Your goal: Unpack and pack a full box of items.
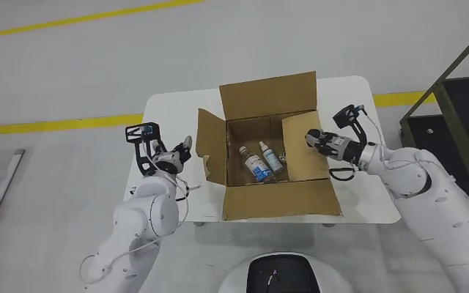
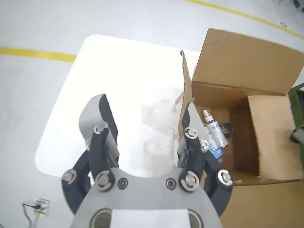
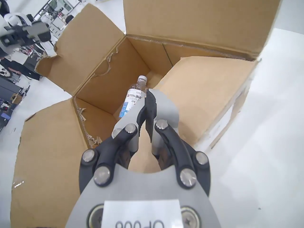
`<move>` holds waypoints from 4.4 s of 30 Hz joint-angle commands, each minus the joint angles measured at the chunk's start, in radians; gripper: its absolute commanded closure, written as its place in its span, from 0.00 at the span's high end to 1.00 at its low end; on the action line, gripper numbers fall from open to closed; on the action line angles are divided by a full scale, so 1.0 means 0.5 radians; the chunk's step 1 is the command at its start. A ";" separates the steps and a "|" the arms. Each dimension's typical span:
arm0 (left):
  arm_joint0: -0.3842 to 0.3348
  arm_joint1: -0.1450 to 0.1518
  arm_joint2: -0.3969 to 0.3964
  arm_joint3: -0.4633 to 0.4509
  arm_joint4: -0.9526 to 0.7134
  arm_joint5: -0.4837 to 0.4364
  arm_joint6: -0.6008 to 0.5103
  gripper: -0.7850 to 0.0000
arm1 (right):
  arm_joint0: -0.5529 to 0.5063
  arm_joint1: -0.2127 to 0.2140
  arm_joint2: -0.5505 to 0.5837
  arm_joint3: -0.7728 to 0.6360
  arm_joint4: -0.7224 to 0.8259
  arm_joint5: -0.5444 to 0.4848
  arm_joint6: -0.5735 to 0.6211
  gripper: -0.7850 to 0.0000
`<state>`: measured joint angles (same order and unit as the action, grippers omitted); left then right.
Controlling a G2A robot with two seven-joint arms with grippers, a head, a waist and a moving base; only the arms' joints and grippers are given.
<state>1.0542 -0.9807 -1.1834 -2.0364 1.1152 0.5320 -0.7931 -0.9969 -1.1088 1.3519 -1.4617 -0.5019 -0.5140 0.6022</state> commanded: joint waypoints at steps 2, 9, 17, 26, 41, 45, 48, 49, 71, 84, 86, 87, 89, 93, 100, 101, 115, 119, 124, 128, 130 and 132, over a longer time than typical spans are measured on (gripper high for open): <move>0.087 0.012 -0.016 0.051 0.165 -0.201 0.059 0.00 | -0.020 0.008 0.076 -0.027 -0.008 0.019 -0.125 0.00; 0.171 0.004 0.040 0.231 0.329 -0.454 0.195 0.00 | -0.103 0.011 0.179 -0.021 -0.194 0.201 -0.524 0.00; -0.022 -0.069 0.197 0.341 0.120 -0.606 0.299 0.00 | 0.015 -0.011 0.207 0.196 0.029 0.458 -0.606 0.00; -0.290 -0.169 0.445 0.490 -0.056 -0.795 0.309 0.00 | 0.411 -0.067 0.020 0.646 0.249 0.466 -0.472 0.00; -0.470 -0.287 0.652 0.681 -0.058 -0.842 0.253 0.00 | 0.837 -0.149 -0.228 1.136 0.307 0.280 -0.412 0.00; -0.479 -0.304 0.656 0.692 -0.041 -0.845 0.238 0.00 | 0.863 -0.158 -0.246 1.187 0.314 0.246 -0.423 0.00; -0.486 -0.318 0.665 0.709 -0.037 -0.852 0.221 0.00 | 0.889 -0.163 -0.253 1.239 0.317 0.227 -0.430 0.00; -0.488 -0.323 0.669 0.715 -0.039 -0.855 0.215 0.00 | 0.897 -0.165 -0.255 1.255 0.323 0.222 -0.430 0.00; -0.531 -0.409 0.664 0.778 -0.049 -0.906 0.106 1.00 | 1.132 -0.241 -0.370 1.661 0.566 0.021 -0.154 0.00; -0.419 -0.394 0.390 0.533 -0.067 -0.810 0.056 1.00 | 1.248 -0.273 -0.402 1.894 0.718 -0.261 0.047 0.00; -0.376 -0.384 0.315 0.473 -0.065 -0.786 0.016 1.00 | 1.261 -0.265 -0.404 1.897 0.686 -0.303 0.064 0.00; -0.351 -0.378 0.280 0.438 -0.061 -0.783 -0.002 1.00 | 1.266 -0.261 -0.406 1.894 0.657 -0.325 0.057 0.00; -0.295 -0.365 0.200 0.367 -0.050 -0.765 -0.031 1.00 | 1.267 -0.251 -0.416 1.881 0.590 -0.398 0.050 0.00; -0.178 -0.342 0.051 0.244 -0.033 -0.758 -0.087 1.00 | 1.266 -0.240 -0.408 1.875 0.585 -0.545 0.040 0.00; 0.021 -0.328 -0.153 0.112 -0.054 -0.579 -0.110 1.00 | 1.283 -0.213 -0.419 1.790 0.486 -0.790 0.089 0.00; 0.044 -0.329 -0.174 0.100 -0.062 -0.536 -0.106 1.00 | 1.284 -0.207 -0.424 1.767 0.443 -0.808 0.084 0.00; 0.051 -0.329 -0.179 0.094 -0.063 -0.526 -0.105 1.00 | 1.018 -0.139 -0.480 1.278 0.153 -0.819 0.148 0.00; 0.051 -0.329 -0.179 0.094 -0.063 -0.526 -0.105 1.00 | 0.900 -0.128 -0.487 1.139 0.080 -0.677 0.079 0.00; 0.138 -0.327 -0.209 0.053 -0.094 -0.622 -0.040 1.00 | 0.777 -0.119 -0.481 0.967 0.039 -0.526 -0.010 0.00; 0.301 -0.299 -0.291 0.010 0.073 -0.778 -0.104 1.00 | 0.711 -0.109 -0.465 0.871 0.037 -0.445 -0.036 0.00; 0.412 -0.288 -0.362 -0.006 0.099 -0.787 -0.128 1.00 | 0.690 -0.105 -0.459 0.837 0.037 -0.420 -0.038 0.00; 0.523 -0.274 -0.442 -0.012 0.172 -0.819 -0.145 1.00 | 0.675 -0.101 -0.454 0.813 0.036 -0.395 -0.041 0.00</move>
<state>1.2779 -1.1218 -1.3801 -2.0409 1.1725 0.1334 -0.8619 -0.6557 -1.1603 1.1234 -1.0495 -0.4844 -0.7181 0.5824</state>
